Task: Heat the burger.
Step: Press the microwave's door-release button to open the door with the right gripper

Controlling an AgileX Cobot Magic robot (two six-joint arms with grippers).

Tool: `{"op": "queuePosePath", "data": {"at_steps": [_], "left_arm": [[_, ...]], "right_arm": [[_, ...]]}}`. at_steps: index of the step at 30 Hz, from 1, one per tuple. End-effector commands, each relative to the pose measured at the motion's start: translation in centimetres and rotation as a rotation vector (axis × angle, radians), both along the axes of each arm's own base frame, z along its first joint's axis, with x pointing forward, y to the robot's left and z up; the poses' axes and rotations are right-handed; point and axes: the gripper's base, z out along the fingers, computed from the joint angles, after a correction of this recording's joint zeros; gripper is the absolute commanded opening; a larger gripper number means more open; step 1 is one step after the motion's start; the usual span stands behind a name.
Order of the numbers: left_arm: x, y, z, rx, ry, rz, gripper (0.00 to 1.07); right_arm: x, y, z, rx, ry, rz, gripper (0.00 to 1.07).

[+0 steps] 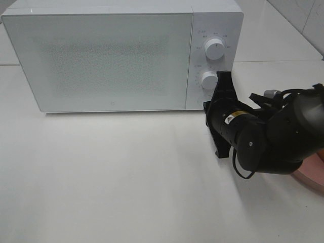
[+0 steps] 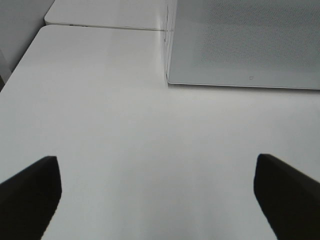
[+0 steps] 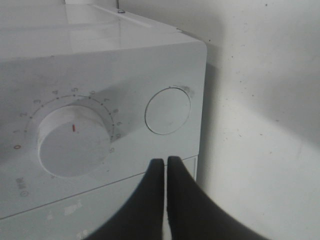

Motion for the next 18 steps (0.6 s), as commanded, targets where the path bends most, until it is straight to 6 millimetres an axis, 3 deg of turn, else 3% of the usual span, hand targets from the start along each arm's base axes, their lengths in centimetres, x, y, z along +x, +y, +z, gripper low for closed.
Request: {"op": "queuePosePath", "data": {"at_steps": [1, 18], "left_arm": [[-0.3, 0.0, 0.0, 0.0, -0.024, 0.002, 1.0], [-0.3, 0.0, 0.0, 0.0, -0.024, 0.002, 1.0]], "right_arm": [[0.9, 0.5, -0.3, 0.011, -0.005, 0.001, 0.0], [3.4, 0.7, -1.4, 0.018, -0.01, -0.037, 0.0]]}}
